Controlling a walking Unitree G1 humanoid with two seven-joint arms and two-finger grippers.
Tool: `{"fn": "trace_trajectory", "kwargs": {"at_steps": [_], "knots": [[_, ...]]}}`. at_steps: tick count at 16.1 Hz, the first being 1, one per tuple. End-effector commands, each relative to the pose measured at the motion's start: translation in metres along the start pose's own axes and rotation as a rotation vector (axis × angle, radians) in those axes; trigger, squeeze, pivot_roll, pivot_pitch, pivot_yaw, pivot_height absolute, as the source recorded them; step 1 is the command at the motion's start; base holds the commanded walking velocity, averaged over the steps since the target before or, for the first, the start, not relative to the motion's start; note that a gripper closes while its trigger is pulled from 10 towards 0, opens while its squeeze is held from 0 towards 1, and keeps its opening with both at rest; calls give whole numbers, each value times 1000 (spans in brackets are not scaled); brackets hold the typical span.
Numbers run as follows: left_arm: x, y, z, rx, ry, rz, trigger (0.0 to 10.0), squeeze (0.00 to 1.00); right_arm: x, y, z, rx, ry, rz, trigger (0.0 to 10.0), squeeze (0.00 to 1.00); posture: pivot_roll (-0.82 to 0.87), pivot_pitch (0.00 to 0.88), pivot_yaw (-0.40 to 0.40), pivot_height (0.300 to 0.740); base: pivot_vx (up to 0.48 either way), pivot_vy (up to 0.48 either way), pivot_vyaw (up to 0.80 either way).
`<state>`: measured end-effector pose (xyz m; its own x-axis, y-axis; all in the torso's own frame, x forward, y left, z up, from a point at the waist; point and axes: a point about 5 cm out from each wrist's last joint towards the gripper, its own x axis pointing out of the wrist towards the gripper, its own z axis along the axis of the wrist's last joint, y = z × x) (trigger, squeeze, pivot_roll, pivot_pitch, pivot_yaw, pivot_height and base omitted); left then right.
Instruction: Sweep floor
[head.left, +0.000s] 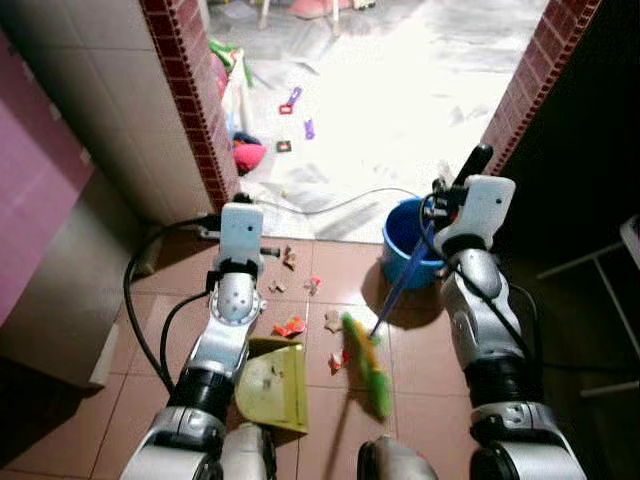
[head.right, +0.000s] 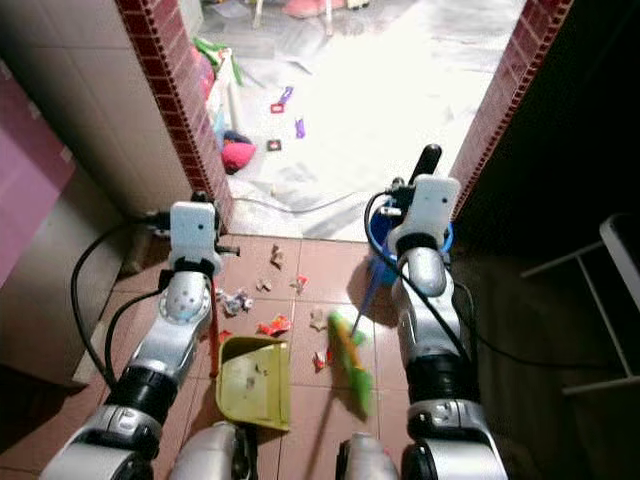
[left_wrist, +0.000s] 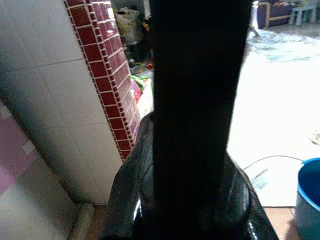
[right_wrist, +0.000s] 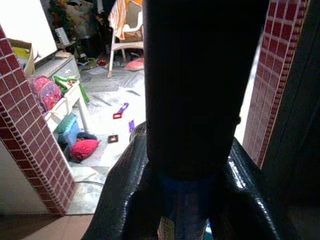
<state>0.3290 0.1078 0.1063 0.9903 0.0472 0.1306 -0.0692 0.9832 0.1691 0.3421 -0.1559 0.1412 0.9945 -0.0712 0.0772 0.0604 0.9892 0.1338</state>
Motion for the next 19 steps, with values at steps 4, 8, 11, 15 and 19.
{"fn": "trace_trajectory", "kwargs": {"at_steps": [4, 8, 11, 15, 19], "knots": [[1, -14, -3, 17, -20, -22, 10000, 0, 9, 24, 9, 347, 85, 118, 10000, 0, -123, 103, -10, 740, 0, 0, 0], [6, -16, -2, 19, -20, -17, 10000, 0, 12, 21, 21, 378, 101, 211, 10000, 0, -138, 95, -5, 740, 0, 0, 0], [10, -18, -1, 20, -20, -17, 10000, 0, 18, 20, 42, 164, 26, 334, 10000, 0, -145, 87, -6, 740, 0, 0, 0], [13, -16, 1, -2, -24, -8, 10000, 0, 25, 14, 57, 124, -27, 333, 10000, 0, -142, 80, -14, 740, 0, 0, 0], [26, 4, 19, -65, -90, 44, 10000, 0, 27, 13, 71, 65, -89, 361, 10000, 0, -127, 73, -12, 740, 0, 0, 0]]}}
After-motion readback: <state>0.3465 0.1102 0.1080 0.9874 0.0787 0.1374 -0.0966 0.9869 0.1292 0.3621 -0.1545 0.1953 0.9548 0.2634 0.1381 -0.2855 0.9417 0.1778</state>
